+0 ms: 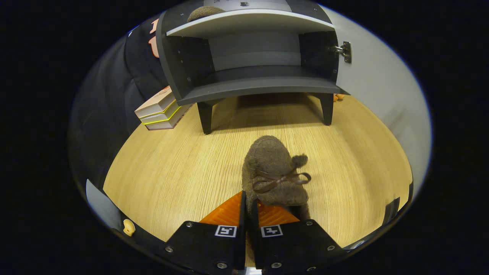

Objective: Open the shoe cabinet door, grab the shoes and put them into the shoe cabinet, then close the shoe cabinet door.

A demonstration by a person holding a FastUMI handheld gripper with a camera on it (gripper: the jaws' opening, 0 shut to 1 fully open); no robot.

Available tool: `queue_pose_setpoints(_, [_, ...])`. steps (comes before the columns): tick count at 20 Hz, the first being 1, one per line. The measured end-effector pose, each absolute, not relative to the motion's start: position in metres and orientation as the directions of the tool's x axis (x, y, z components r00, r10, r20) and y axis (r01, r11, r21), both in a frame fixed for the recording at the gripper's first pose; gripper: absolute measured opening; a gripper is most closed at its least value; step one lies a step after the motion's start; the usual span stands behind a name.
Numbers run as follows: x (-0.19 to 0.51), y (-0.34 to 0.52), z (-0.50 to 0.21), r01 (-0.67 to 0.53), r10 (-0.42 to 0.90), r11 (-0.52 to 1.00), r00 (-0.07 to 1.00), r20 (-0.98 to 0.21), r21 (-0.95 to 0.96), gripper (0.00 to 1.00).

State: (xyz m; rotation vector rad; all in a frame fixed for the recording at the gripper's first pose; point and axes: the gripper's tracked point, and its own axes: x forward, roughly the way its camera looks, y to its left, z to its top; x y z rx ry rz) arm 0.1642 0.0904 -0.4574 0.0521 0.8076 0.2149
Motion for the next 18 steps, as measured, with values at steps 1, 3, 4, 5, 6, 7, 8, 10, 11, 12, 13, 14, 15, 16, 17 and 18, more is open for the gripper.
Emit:
queue_pose_setpoints(1, [0.16,0.09,-0.45,-0.17,0.22,0.975,0.673,-0.706,0.141,0.09])
queue_pose_setpoints(3, [0.154,0.087,-0.439,-0.165,0.219,0.976,0.679,-0.7,0.144,0.09])
queue_pose_setpoints(4, [0.15,0.085,-0.432,-0.165,0.214,0.977,0.685,-0.697,0.138,0.09])
queue_pose_setpoints(5, [0.148,0.084,-0.424,-0.167,0.213,0.977,0.694,-0.688,0.134,0.09])
queue_pose_setpoints(6, [0.145,0.083,-0.417,-0.168,0.212,0.977,0.7,-0.682,0.132,0.09])
queue_pose_setpoints(7, [0.143,0.082,-0.409,-0.17,0.212,0.977,0.706,-0.675,0.13,0.09])
queue_pose_setpoints(8, [0.143,0.081,-0.399,-0.171,0.21,0.977,0.716,-0.665,0.125,0.09])
queue_pose_setpoints(10, [0.143,0.078,-0.379,-0.178,0.206,0.978,0.735,-0.646,0.11,0.09])
queue_pose_setpoints(11, [0.145,0.076,-0.368,-0.181,0.202,0.978,0.743,-0.638,0.099,0.09])
queue_pose_setpoints(12, [0.147,0.074,-0.356,-0.183,0.198,0.979,0.752,-0.628,0.089,0.09])
queue_pose_setpoints(13, [0.15,0.073,-0.342,-0.186,0.2,0.979,0.765,-0.612,0.087,0.09])
queue_pose_setpoints(14, [0.154,0.074,-0.33,-0.19,0.205,0.978,0.776,-0.596,0.089,0.09])
queue_pose_setpoints(15, [0.159,0.073,-0.317,-0.192,0.209,0.977,0.79,-0.576,0.092,0.09])
queue_pose_setpoints(16, [0.163,0.074,-0.306,-0.193,0.211,0.977,0.799,-0.563,0.092,0.09])
queue_pose_setpoints(17, [0.168,0.073,-0.295,-0.197,0.212,0.977,0.808,-0.55,0.087,0.09])
queue_pose_setpoints(18, [0.172,0.072,-0.286,-0.197,0.21,0.977,0.813,-0.543,0.083,0.09])
